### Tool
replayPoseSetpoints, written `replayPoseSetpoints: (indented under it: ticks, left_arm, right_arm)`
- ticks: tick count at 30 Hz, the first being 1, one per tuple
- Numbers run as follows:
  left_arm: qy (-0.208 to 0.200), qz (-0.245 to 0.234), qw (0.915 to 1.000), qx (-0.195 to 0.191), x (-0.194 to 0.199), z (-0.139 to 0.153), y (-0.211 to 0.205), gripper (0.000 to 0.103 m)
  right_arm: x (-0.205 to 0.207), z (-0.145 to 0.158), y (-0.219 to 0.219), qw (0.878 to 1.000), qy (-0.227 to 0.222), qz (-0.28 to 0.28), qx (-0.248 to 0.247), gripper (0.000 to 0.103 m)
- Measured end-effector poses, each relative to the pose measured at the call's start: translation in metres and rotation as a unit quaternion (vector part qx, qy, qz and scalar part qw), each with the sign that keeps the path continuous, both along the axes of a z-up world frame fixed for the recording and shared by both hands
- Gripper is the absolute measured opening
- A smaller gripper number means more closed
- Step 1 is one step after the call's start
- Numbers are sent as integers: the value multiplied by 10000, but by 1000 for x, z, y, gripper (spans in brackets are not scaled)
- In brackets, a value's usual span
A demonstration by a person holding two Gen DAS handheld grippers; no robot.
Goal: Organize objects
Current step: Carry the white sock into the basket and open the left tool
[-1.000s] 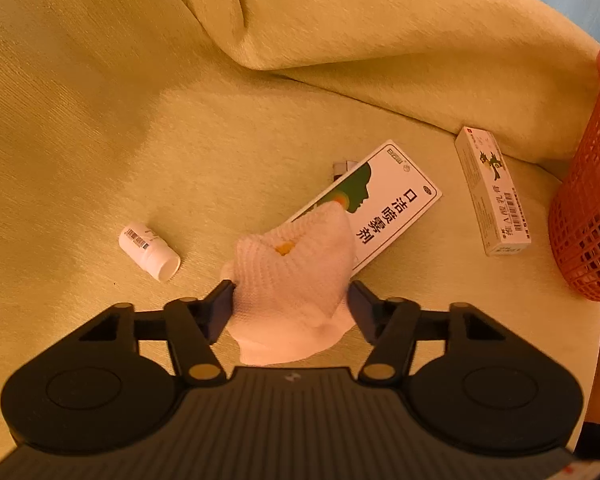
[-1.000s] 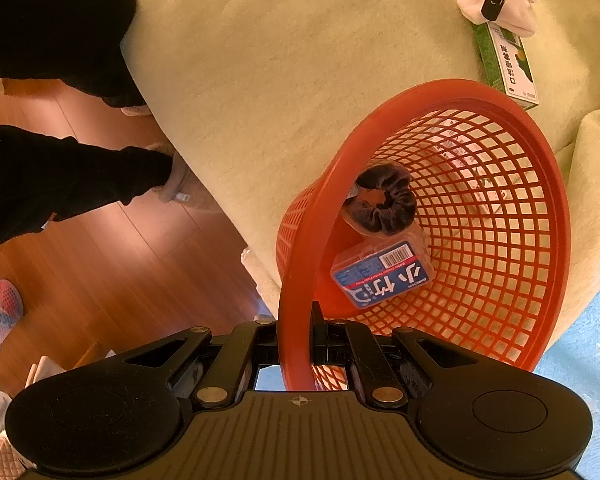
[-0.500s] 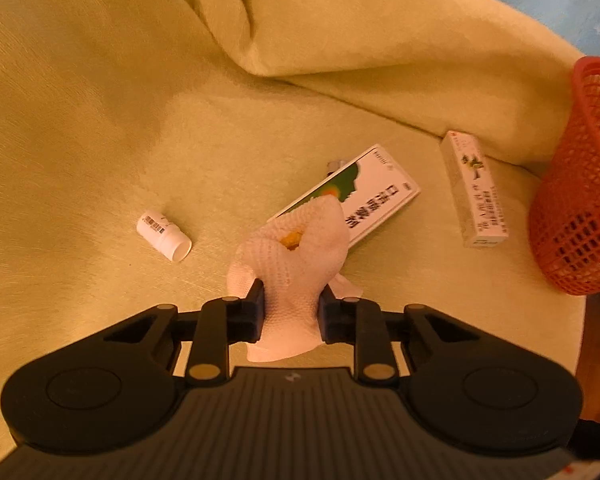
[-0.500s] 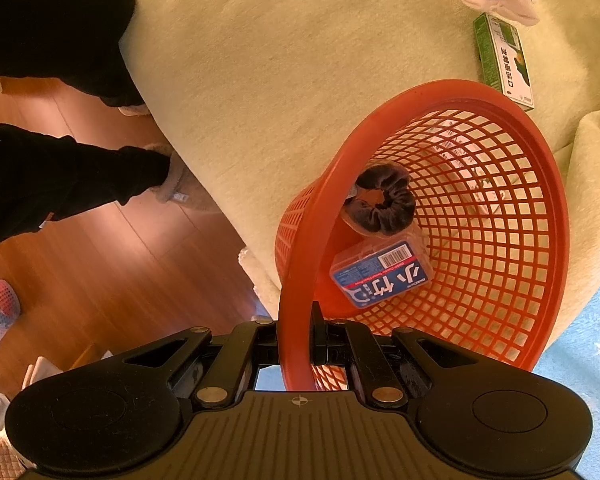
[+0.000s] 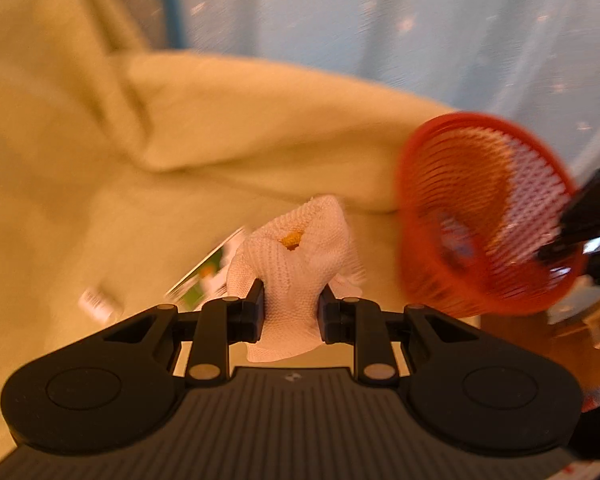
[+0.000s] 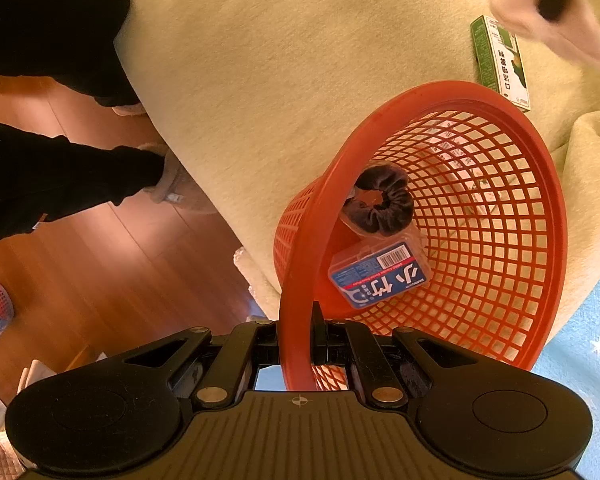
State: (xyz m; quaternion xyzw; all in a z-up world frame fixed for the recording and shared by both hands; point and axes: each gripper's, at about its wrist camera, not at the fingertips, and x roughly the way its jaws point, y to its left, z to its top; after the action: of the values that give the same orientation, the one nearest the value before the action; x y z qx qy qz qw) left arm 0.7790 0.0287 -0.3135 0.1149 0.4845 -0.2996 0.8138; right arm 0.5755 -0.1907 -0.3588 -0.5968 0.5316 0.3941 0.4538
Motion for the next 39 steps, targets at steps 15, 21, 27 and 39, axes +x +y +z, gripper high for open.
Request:
replayPoseSetpoints:
  ticks: [15,21,27,39]
  left_arm:
    - [-72,-1268,9902,-589,-11,38,-91,21]
    - [45,-1419,9872,-723,-7,36,-106,24]
    - [140,-1327,9865,-946,-1,33,-104,35]
    - [48,-967,9939,-534,2,27,-67,35]
  right_arm:
    - [0,0,-1,9999,-76,-30,58,2]
    - [-1,0,-2,9999,-87,-50,84,2]
    - [0,0,-2,9999,-89,-52,94,2]
    - [0,1,-2,9999,-75,-65,113,2]
